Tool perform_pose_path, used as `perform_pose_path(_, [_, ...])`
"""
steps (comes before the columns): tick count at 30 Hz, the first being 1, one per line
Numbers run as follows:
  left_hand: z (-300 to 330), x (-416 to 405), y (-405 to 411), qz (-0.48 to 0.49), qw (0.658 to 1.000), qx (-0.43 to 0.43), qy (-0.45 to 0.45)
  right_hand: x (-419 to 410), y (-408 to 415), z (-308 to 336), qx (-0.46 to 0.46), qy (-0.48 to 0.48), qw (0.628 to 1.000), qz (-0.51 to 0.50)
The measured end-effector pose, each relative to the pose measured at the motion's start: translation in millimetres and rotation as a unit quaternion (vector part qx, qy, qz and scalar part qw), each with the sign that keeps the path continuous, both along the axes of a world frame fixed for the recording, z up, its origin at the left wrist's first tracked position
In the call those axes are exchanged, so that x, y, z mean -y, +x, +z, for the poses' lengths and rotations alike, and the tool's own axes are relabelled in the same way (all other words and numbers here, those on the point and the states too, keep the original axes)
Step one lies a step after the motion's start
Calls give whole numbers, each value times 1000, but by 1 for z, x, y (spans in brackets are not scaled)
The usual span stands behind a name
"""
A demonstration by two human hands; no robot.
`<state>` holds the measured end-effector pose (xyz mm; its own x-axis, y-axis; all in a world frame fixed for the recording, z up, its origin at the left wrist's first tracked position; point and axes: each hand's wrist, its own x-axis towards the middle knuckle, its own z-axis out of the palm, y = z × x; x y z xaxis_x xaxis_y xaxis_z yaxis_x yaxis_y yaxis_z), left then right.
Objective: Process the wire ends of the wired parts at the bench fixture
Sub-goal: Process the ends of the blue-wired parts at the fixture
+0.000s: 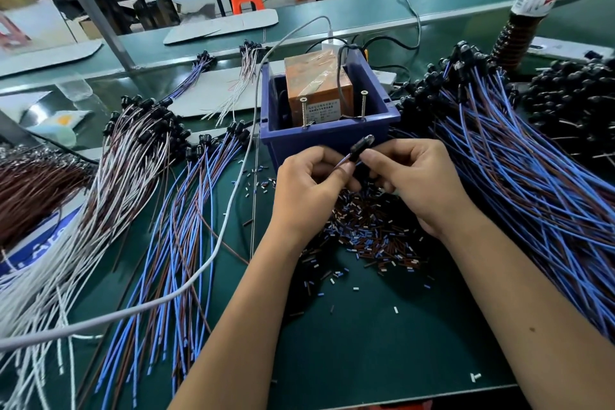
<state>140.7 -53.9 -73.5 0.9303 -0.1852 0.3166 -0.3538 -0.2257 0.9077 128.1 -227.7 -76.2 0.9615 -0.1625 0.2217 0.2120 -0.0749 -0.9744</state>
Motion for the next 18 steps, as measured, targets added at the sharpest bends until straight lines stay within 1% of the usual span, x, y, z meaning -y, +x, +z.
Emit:
perform_pose_path(5, [2,-3,1,-25,999,-25,7,1,-1,2,-11,32,999,13])
perform_pose_path(10, [4,-4,0,-44,998,-40,12,2,-2,4,-8,13,1000,24])
perform_pose_path(13, [6,-4,0,-56,998,-35,7,6,-2,5,-4,-1,1000,28])
perform_pose_path(18, [7,-3,-2,-71,997,-15,-4,7,-3,7,14,13,998,55])
